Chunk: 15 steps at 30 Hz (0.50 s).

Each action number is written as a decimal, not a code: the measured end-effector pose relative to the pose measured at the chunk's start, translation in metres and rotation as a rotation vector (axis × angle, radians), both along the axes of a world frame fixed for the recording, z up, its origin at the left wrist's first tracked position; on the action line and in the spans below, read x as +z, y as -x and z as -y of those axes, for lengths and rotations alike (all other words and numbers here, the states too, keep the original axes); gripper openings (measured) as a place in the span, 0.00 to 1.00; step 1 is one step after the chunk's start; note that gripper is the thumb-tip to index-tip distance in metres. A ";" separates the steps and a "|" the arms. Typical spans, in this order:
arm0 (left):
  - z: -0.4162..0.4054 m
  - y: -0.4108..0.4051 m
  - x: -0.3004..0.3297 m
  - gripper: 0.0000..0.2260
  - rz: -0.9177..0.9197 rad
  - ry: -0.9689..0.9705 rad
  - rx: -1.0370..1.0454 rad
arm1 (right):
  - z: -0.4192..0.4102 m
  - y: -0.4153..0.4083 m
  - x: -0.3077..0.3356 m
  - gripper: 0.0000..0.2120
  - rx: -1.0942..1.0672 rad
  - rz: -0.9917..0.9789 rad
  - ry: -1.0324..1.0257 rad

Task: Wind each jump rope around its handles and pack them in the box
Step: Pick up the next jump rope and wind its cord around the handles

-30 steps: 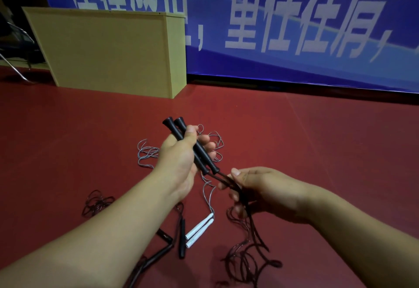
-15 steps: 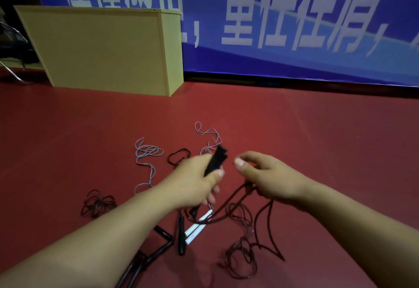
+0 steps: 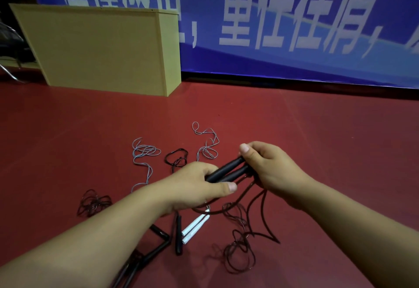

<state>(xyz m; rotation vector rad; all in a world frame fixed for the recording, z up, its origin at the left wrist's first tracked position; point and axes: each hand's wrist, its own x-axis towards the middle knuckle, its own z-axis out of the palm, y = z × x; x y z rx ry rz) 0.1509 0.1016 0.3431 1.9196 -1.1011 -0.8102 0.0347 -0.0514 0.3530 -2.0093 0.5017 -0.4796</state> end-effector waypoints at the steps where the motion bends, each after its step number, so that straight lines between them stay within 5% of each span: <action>1: 0.000 0.000 0.000 0.12 -0.063 0.017 -0.003 | -0.001 0.000 -0.001 0.16 0.013 0.003 -0.033; 8: -0.005 0.011 0.005 0.07 -0.424 -0.036 -0.048 | -0.002 0.003 -0.003 0.16 0.097 -0.030 -0.201; 15: -0.006 0.006 0.001 0.12 -0.390 -0.003 0.024 | 0.005 0.009 -0.004 0.04 0.070 -0.001 -0.223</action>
